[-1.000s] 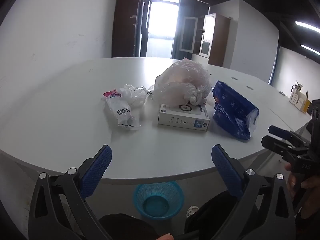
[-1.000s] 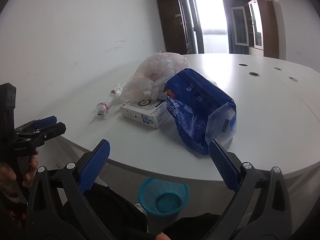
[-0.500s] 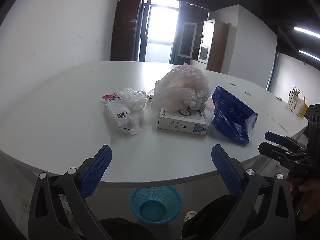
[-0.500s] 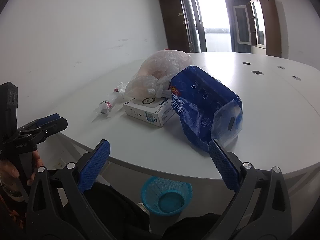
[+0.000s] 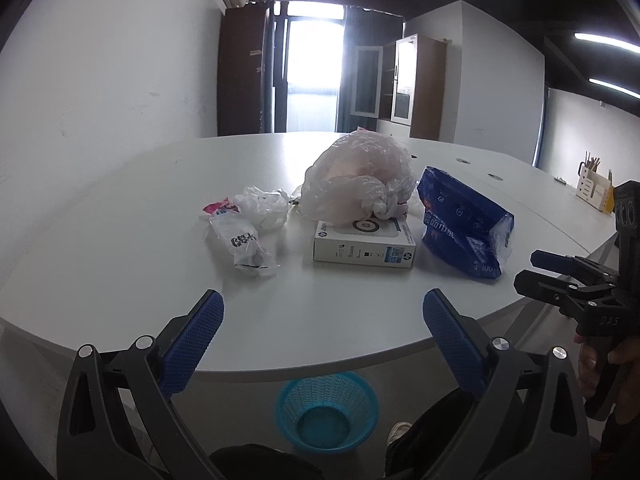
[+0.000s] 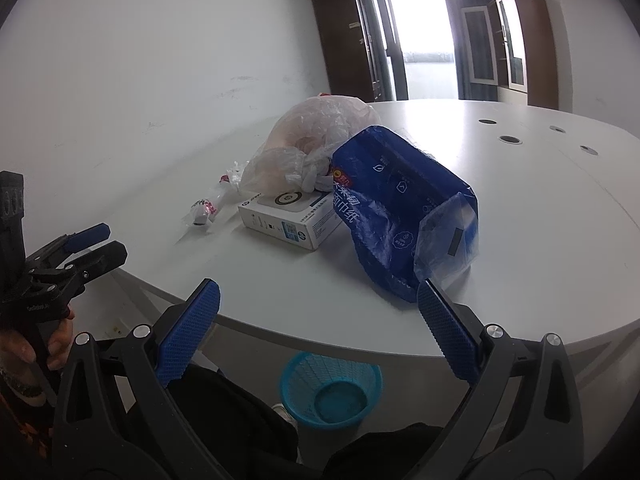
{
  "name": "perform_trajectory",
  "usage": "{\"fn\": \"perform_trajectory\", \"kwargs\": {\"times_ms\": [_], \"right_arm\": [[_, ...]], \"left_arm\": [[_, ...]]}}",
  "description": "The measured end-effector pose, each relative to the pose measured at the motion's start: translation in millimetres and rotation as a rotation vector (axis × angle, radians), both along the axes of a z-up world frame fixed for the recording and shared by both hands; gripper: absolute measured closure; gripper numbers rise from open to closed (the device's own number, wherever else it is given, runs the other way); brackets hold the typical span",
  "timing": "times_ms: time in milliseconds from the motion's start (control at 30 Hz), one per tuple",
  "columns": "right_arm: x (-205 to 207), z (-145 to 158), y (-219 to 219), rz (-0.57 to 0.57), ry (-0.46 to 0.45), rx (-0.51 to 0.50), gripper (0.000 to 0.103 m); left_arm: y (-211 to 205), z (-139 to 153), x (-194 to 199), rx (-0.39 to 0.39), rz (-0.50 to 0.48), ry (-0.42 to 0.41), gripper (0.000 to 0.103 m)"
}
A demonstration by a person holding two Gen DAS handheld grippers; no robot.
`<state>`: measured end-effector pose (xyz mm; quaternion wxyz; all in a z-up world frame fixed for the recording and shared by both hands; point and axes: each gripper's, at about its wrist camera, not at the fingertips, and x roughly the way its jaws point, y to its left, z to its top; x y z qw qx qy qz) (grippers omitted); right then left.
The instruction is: Collect trash
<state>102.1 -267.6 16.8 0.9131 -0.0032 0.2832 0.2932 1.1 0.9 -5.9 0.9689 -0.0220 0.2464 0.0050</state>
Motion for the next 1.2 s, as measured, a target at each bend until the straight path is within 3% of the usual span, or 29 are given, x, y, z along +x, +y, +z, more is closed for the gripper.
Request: {"fn": "perform_trajectory", "kwargs": {"times_ms": [167,333,667,1200], "right_arm": [[0,0,1,-0.001,0.001,-0.003,0.009],[1,-1,1,-0.005,0.004,-0.004,0.009],[1,0,-2,-0.01,0.005,-0.002,0.009],[3,0,-8,-0.009,0.01,0.004,0.009]], "left_arm": [[4,-2,4,-0.016,0.015,0.017,0.006],[0,-2,3,0.038,0.045,0.003,0.006],[9,-9,10,-0.027,0.036,0.067,0.006],[9,-7,7,-0.051,0.029,0.039,0.006]]}}
